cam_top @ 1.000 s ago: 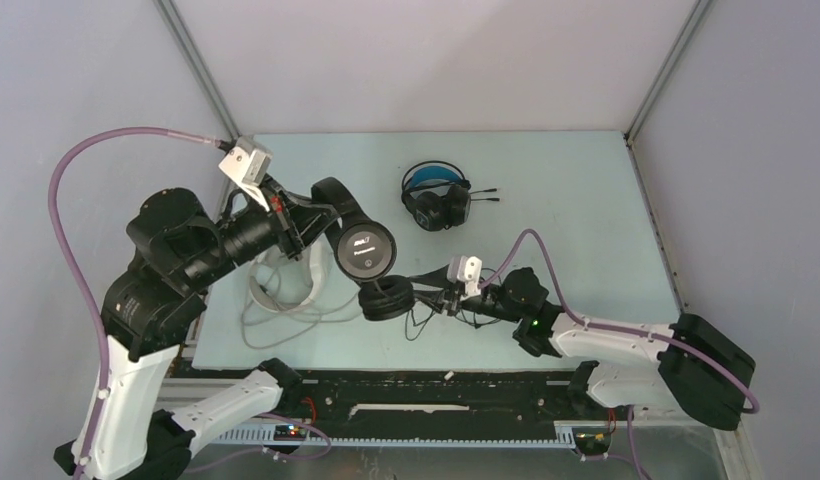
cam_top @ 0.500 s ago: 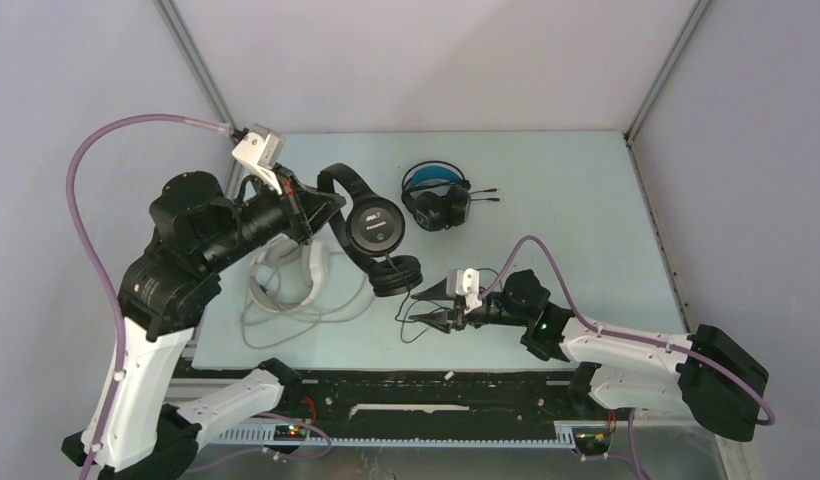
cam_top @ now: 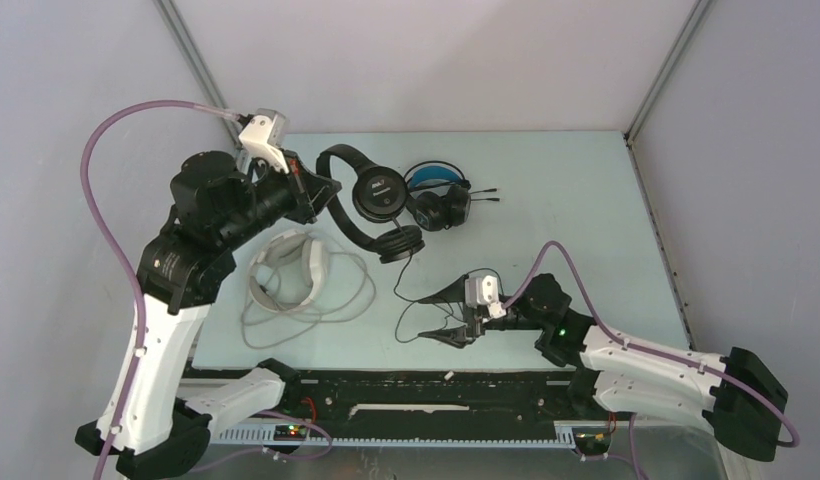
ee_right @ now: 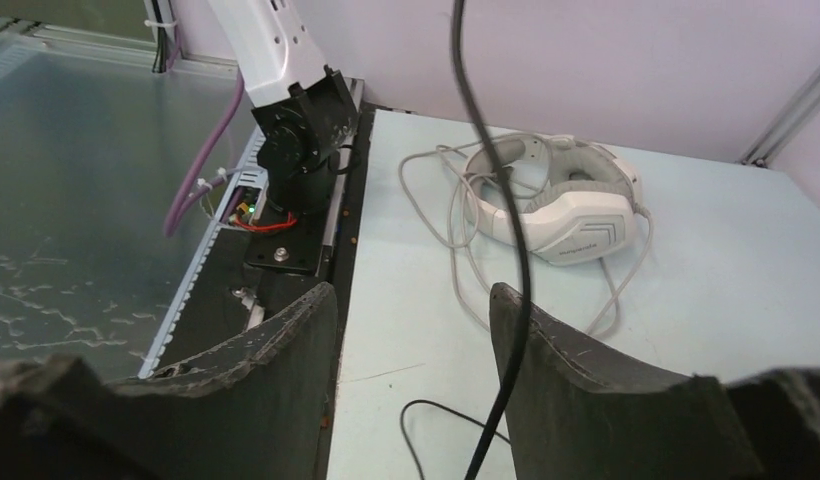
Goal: Wrap the headphones
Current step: Wrap the headphones cable around the headphones.
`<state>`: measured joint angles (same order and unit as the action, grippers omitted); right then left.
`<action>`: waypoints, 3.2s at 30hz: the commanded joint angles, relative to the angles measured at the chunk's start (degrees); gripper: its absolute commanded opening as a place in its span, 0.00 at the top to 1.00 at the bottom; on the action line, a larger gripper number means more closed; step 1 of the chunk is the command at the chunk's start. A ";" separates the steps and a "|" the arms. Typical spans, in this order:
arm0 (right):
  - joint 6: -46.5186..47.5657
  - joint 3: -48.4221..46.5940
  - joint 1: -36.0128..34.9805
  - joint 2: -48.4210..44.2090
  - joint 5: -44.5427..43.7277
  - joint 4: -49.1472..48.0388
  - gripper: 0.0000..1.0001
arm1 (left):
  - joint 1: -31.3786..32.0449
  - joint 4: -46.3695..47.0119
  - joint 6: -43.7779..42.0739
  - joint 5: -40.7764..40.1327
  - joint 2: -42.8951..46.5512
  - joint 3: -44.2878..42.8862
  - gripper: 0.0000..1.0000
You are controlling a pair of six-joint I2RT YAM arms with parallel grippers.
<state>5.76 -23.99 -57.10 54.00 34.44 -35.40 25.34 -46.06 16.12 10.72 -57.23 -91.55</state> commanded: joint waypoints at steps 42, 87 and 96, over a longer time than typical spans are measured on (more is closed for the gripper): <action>-2.73 -2.49 11.50 -3.40 -15.78 -3.30 1.00 | 6.48 -11.58 -11.69 22.97 1.65 6.29 1.00; -13.72 -46.13 7.54 14.44 -11.15 57.59 1.00 | 24.16 -18.30 -17.38 -24.70 -12.66 13.54 1.00; -21.35 -46.50 5.78 12.92 -9.36 56.05 1.00 | 20.77 -16.46 -12.20 -28.85 -14.89 11.78 1.00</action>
<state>-12.03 -67.99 -49.95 68.49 23.33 21.30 47.90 -65.19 0.12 -14.41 -72.10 -77.62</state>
